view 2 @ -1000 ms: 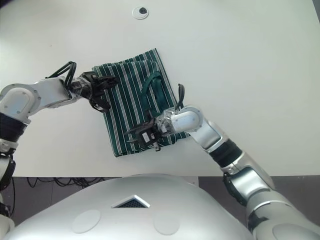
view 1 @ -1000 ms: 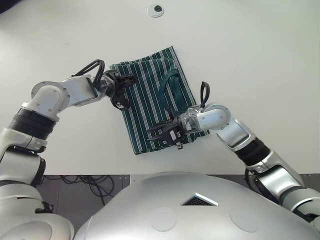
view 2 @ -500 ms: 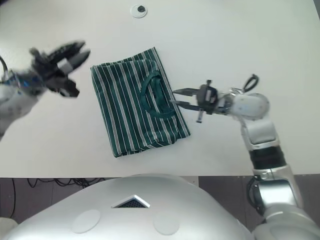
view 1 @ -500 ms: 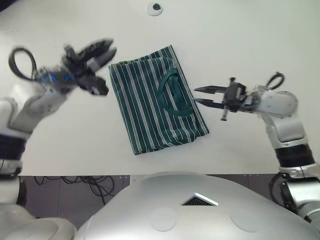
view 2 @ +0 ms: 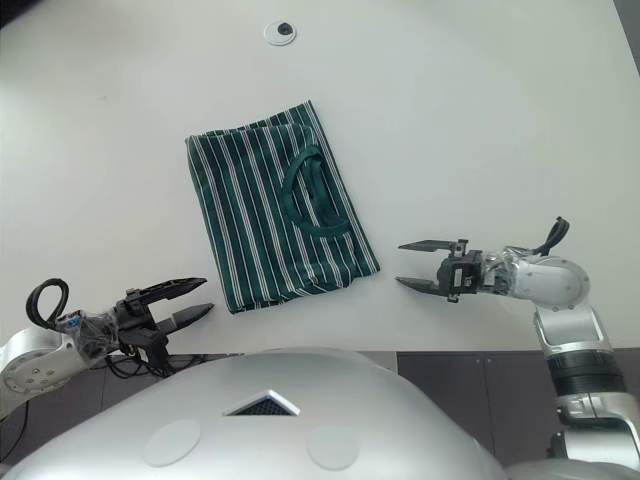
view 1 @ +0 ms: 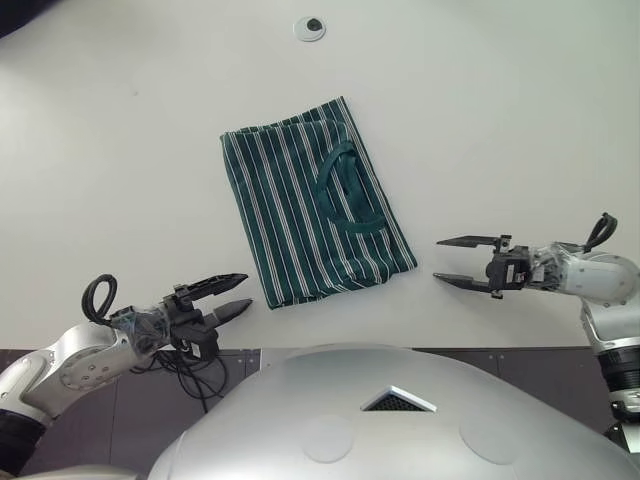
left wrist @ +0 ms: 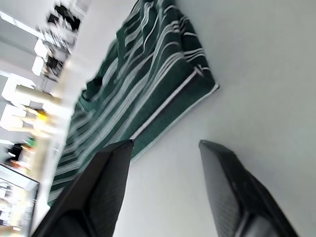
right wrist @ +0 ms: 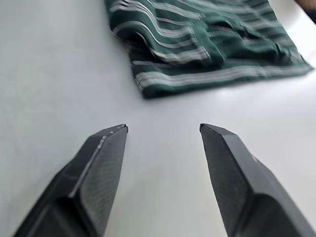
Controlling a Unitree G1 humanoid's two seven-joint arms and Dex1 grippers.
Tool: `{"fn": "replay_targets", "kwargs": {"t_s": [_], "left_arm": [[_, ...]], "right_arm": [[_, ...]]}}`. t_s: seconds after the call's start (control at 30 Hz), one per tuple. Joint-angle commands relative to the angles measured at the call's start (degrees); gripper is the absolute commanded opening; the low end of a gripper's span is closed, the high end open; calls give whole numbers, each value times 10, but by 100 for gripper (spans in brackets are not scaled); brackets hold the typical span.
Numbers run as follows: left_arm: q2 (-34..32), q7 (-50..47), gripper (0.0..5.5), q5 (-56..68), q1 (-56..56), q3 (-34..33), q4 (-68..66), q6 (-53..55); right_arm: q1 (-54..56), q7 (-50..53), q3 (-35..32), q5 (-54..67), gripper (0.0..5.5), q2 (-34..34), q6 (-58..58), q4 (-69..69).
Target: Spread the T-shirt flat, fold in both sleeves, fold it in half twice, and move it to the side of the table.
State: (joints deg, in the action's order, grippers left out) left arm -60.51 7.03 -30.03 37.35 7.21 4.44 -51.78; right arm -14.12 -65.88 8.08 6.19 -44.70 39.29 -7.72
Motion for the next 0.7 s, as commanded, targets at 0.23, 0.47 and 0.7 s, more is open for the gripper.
{"fn": "replay_targets", "kwargs": {"t_s": [0.23,0.47,0.7], "left_arm": [[69,13,243,-95,-34,43,-3,-9],[69,40,159,-83,-53,50,-2,2],[69,68,75,-71,-55,43,20,9]], "right_arm": [[70,53,114,-103,268,66,34,-69],[102,75,161,-121,184,67,39,-84],[121,106,181,-136,57,57,37,-97]]}}
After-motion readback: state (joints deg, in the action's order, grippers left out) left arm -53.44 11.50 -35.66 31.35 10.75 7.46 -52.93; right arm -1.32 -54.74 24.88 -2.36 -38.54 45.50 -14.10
